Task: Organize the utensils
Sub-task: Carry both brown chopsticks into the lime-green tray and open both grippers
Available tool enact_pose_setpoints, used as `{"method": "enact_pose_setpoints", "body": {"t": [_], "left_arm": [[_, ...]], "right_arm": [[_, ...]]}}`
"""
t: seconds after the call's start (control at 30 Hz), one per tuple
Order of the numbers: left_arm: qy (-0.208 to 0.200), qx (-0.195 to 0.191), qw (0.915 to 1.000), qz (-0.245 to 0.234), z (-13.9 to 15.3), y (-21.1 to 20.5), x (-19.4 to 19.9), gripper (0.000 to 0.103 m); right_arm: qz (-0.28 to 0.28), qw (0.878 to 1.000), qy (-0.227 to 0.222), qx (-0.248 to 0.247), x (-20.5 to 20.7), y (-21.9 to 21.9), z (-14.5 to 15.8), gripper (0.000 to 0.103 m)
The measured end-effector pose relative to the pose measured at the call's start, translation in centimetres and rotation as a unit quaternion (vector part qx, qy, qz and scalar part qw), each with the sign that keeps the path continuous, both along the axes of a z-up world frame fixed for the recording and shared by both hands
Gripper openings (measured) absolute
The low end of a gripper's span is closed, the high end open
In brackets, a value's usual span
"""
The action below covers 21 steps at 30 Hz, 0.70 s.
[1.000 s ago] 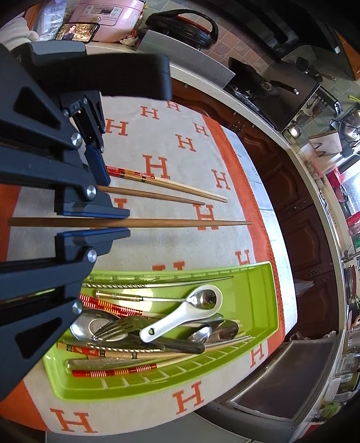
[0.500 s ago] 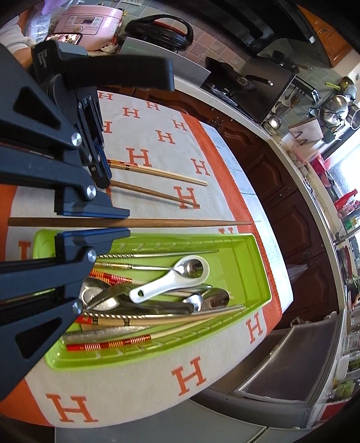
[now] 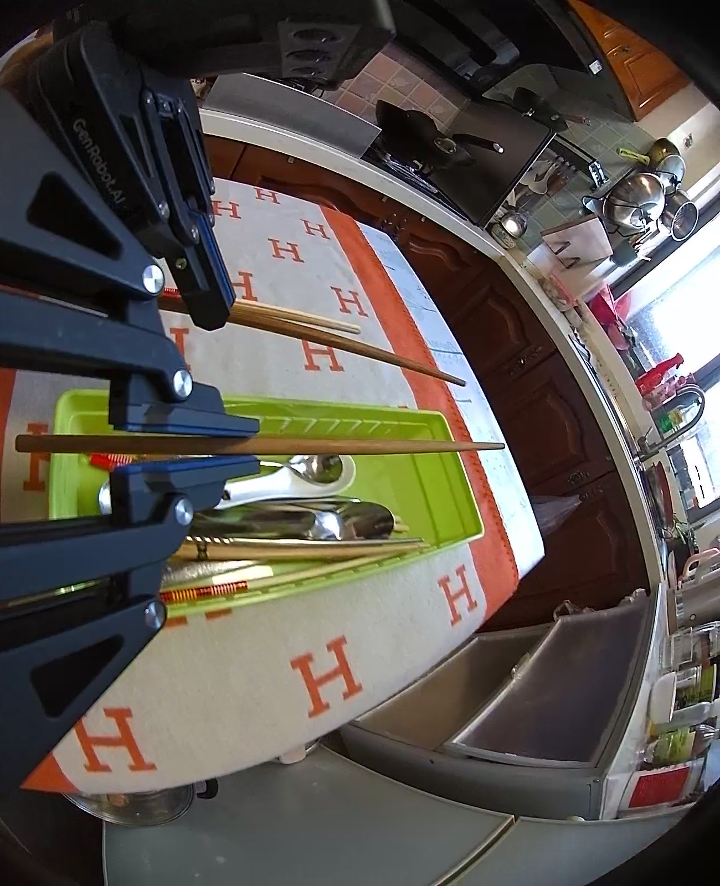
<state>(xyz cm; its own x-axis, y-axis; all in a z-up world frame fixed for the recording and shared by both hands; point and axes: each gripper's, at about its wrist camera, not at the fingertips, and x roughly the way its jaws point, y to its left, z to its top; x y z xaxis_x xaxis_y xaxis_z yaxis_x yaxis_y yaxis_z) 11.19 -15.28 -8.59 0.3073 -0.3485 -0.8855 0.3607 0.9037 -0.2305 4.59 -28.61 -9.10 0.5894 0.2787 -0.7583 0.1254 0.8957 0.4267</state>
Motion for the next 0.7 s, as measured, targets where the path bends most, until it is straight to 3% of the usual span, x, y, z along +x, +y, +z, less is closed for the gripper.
{"method": "enact_pose_setpoints", "body": {"t": [0.2, 0.7], "left_arm": [[-0.007, 0.007, 0.9999, -0.011, 0.5, -2.4, -0.1, 0.004], [0.015, 0.025, 0.9995, -0.015, -2.4, -4.8, 1.0, 0.005]], "right_arm": [[0.001, 1.000, 0.007, -0.025, 0.8, -0.5, -0.2, 0.007], [0.000, 0.999, 0.048, -0.020, 2.2, -1.7, -2.7, 0.008]]}}
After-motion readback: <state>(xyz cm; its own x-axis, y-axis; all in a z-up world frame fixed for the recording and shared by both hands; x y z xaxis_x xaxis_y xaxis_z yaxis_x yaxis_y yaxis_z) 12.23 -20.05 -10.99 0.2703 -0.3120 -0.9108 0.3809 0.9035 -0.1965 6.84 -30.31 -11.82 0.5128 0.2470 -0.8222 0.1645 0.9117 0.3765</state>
